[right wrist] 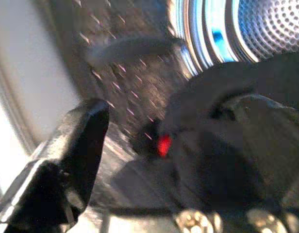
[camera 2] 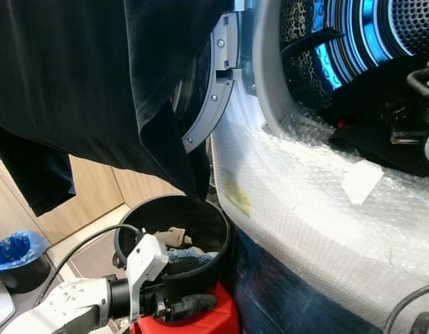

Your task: Clothes washing

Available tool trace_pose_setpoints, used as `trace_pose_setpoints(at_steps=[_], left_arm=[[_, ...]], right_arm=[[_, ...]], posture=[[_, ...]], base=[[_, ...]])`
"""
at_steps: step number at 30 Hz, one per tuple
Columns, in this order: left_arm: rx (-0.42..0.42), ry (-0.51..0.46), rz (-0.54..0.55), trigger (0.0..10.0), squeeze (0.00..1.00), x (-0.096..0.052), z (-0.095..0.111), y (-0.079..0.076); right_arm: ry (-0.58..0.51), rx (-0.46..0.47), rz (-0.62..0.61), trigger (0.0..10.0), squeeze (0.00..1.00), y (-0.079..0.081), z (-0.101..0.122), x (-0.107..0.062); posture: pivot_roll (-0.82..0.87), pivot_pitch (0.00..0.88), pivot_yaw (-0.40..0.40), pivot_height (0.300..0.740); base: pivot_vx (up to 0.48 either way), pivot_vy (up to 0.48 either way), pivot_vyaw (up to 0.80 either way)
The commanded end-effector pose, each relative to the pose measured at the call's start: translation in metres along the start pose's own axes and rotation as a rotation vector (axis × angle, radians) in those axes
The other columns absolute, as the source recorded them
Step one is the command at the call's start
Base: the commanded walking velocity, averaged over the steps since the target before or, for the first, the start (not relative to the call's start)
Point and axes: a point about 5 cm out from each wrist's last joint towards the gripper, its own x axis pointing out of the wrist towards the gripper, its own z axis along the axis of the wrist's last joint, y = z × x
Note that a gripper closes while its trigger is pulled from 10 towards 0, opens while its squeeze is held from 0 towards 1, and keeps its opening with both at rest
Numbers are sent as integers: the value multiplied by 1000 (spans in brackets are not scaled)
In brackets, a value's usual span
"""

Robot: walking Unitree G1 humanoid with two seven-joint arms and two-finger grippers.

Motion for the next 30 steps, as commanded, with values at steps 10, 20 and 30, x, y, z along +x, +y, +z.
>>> trace_pose_setpoints(at_steps=[10,20,30], left_arm=[[26,5,60,10000,0,-4,0,11],[74,102,62,10000,0,-4,-19,12],[74,278,-46,10000,0,-7,-66,10]], right_arm=[[-108,54,273,10000,0,16,-23,-25],[-180,384,753,10000,0,43,-57,-47],[71,606,1102,10000,0,82,-117,-67]], posture=[[-217,0,48,740],[-196,0,38,740],[-167,0,16,740]], base=[[0,0,0],[0,0,0],[0,0,0]])
